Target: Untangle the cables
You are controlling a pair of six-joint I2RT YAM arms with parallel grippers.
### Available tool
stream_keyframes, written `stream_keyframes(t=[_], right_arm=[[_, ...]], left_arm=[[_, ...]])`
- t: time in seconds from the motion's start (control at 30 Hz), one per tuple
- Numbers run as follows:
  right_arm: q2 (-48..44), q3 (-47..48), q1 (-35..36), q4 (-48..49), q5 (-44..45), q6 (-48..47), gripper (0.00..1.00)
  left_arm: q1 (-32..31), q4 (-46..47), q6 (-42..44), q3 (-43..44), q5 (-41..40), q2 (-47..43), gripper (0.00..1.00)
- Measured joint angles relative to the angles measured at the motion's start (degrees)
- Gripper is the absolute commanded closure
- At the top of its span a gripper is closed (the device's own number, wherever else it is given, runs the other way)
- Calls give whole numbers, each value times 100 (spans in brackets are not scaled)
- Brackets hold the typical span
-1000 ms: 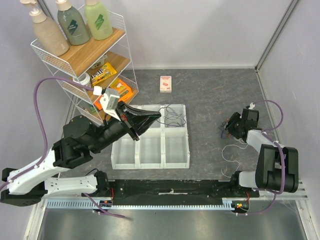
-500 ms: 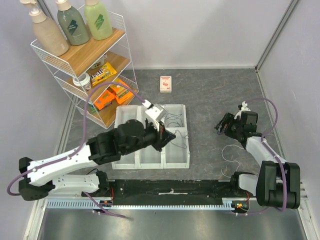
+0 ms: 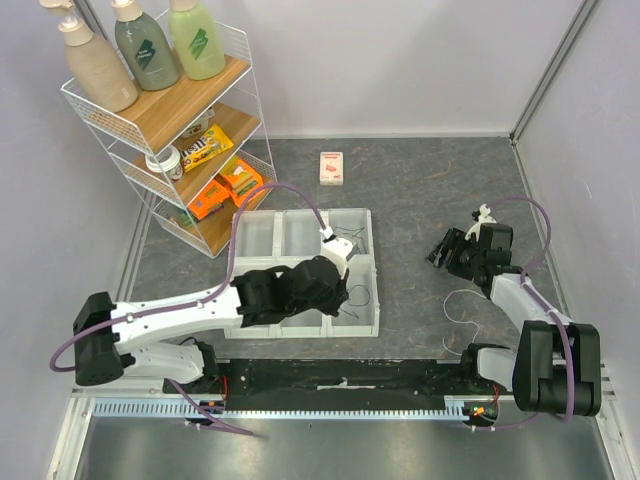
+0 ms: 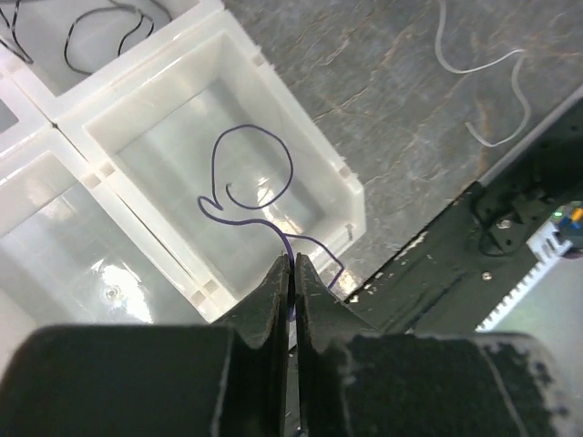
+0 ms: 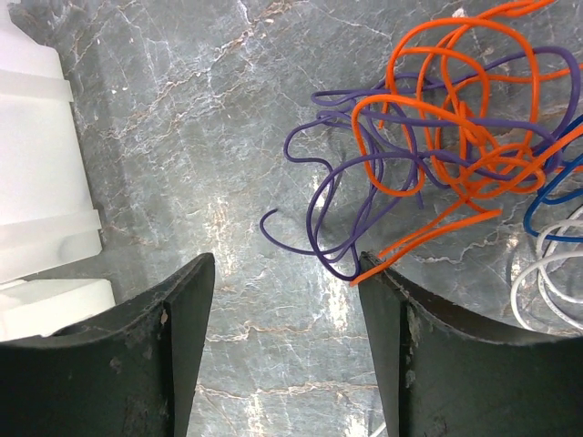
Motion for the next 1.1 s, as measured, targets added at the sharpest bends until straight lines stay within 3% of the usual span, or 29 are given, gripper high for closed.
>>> stream_keyframes(t=[0.07,0.13,0.17,0.67,0.77,0.8,0.87,1.0,1.1], right_arm=[[-44,0,0,2,4,-2,28],[-70,-4,2,4,17,-2,29],[-72,-9,4,9,22,-2,29],[442,-98,22,372,452,186,46],[442,-98,24,372,621,214,74],[448,-98,24,372,678,227,86],[479,-98,26,376,772,214,100],[498,-98,61,363,776,221,100],[232,-101,144,164,693,219,100]], left_arm=[[-2,-48,-20,0,-118,225,35],[-2,-101,-92,0,-225,389,20],[0,-116,-131,0,-264,422,18],[0,549,-173,-256,70,-216,30],[0,798,-166,-256,275,-63,29],[0,885,-162,-249,339,31,26],[0,1005,-144,-197,527,295,19],[0,1250,-118,-129,883,673,16],[0,1523,-120,-136,1071,695,19]])
